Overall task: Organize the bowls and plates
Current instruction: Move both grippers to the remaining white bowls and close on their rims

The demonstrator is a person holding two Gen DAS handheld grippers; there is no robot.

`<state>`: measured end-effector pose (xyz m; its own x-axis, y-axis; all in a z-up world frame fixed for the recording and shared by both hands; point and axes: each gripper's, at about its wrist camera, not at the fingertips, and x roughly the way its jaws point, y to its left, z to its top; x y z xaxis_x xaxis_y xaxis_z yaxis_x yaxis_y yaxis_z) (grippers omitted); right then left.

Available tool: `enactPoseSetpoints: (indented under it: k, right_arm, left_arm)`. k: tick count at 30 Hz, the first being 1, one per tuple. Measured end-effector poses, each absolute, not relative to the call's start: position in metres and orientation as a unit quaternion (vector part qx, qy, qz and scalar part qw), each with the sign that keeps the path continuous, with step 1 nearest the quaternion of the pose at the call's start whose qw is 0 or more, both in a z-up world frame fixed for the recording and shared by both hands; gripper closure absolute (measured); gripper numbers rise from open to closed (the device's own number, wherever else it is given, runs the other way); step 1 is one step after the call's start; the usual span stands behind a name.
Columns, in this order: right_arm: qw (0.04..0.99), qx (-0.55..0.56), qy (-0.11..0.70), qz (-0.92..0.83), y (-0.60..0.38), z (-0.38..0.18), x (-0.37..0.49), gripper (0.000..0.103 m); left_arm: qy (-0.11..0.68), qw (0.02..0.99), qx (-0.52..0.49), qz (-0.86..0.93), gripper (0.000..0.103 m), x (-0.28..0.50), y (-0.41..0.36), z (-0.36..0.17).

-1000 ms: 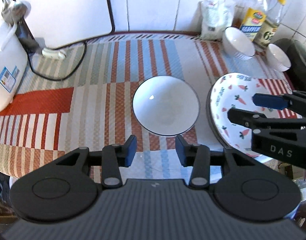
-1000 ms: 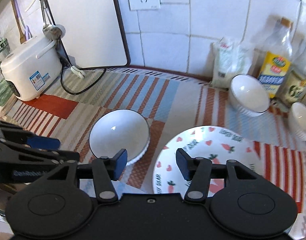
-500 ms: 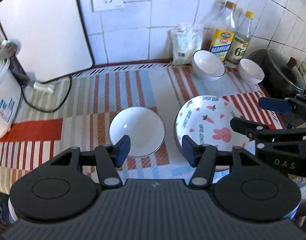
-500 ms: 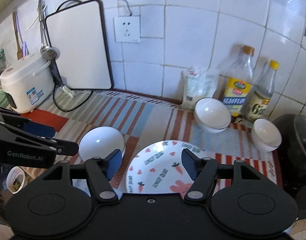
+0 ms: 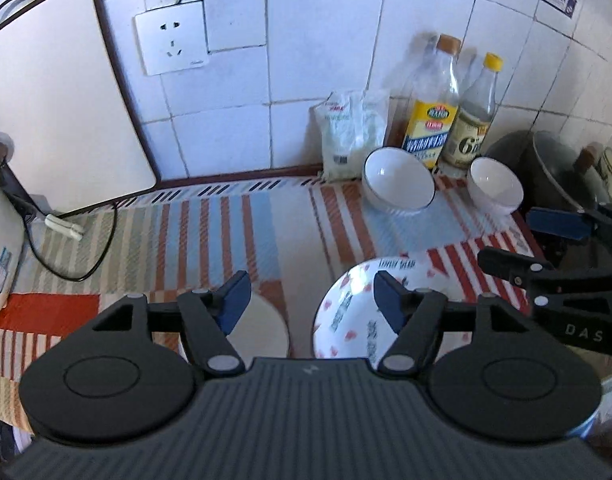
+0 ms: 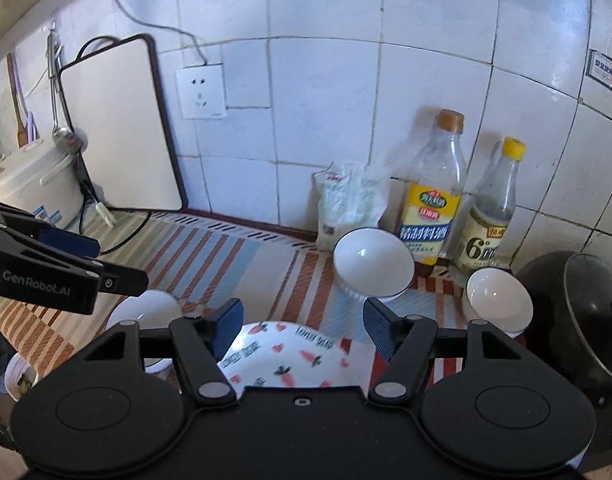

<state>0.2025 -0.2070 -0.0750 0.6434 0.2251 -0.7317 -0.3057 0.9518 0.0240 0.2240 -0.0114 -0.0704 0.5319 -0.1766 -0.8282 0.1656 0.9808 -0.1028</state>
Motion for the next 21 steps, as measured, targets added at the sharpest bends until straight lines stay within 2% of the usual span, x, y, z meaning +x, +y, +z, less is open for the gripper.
enactPoseSetpoints:
  k: [6, 21]
  right_arm:
    - [0.907, -0.046, 0.389, 0.153, -0.234, -0.079, 0.232, 0.032]
    - [0.911, -0.017, 0.385, 0.15, -0.271, -0.134, 0.309, 0.032]
  left_arm:
    - [0.471, 0.878, -0.009, -0.086, 0.029, 0.251, -0.034, -0.076]
    - [0.486, 0.871, -0.03, -0.067, 0.029, 0.325, -0.074, -0.126]
